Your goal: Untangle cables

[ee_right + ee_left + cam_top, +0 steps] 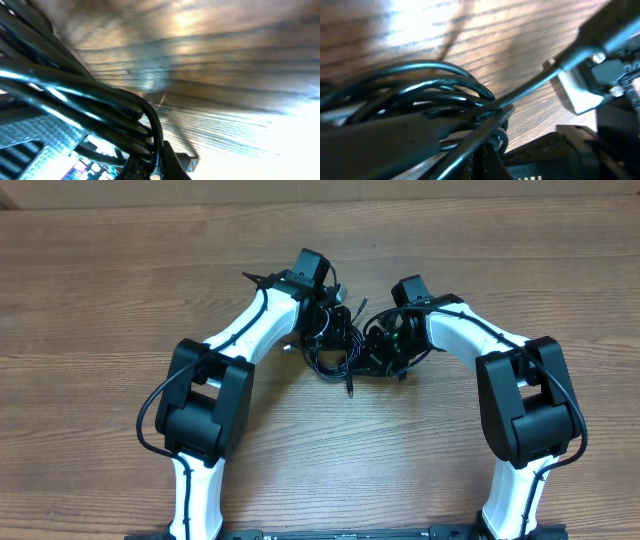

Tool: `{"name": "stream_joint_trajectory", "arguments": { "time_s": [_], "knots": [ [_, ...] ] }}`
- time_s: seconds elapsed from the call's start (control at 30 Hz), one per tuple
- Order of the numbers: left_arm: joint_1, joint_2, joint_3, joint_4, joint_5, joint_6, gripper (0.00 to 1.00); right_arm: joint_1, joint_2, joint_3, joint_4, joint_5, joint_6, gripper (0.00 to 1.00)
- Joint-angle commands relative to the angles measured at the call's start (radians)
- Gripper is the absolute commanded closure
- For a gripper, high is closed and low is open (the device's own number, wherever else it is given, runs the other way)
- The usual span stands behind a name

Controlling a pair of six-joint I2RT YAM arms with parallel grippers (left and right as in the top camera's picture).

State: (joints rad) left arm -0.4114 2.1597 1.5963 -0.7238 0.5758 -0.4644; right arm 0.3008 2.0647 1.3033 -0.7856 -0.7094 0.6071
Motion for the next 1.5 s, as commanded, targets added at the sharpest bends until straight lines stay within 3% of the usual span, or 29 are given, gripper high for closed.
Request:
{"name": "stream_joint_trajectory", "arguments": {
  "time_s": [0.0, 0.1, 0.27, 0.53, 0.67, 0.93, 1.27, 1.4, 1.47],
  "knots": [
    [0.05, -0.099, 0.069, 0.092, 0.071, -0.084, 0.96, 0.019, 0.008, -0.021, -0.04, -0.008, -0.037, 0.96],
    [0.066, -0.1, 0.069, 0.119, 0.113, -0.1, 0.96, 0.019, 0.008, -0.021, -0.04, 0.002, -0.041, 0.96],
    [0.072, -0.1, 0.069, 0.136, -0.029, -0.169, 0.96, 0.019, 0.008, -0.021, -0.043, 0.003, -0.067, 0.96],
    [0.072, -0.1, 0.069, 0.234, 0.185, -0.242, 0.96, 0.019, 0.008, -0.021, -0.039, 0.035, -0.066, 0.96],
    [0.067, -0.099, 0.069, 0.119, 0.153, -0.166, 0.96, 0.019, 0.008, -0.021, -0.039, 0.035, -0.066, 0.96],
    [0.028, -0.099, 0.069, -0.203, -0.063, -0.005, 0.96, 0.019, 0.008, -0.021, -0.029, 0.036, -0.066, 0.96],
    [-0.014, -0.082, 0.034, -0.274, -0.116, 0.031, 0.91, 0.019, 0.008, -0.021, -0.025, 0.04, -0.066, 0.96],
    [-0.047, -0.036, 0.026, -0.272, -0.119, 0.031, 0.8, 0.019, 0.008, -0.021, -0.024, 0.04, -0.066, 0.96],
    [-0.06, -0.006, 0.026, -0.27, -0.137, 0.022, 0.79, 0.019, 0.008, -0.021, -0.023, 0.04, -0.066, 0.96]
  ]
}}
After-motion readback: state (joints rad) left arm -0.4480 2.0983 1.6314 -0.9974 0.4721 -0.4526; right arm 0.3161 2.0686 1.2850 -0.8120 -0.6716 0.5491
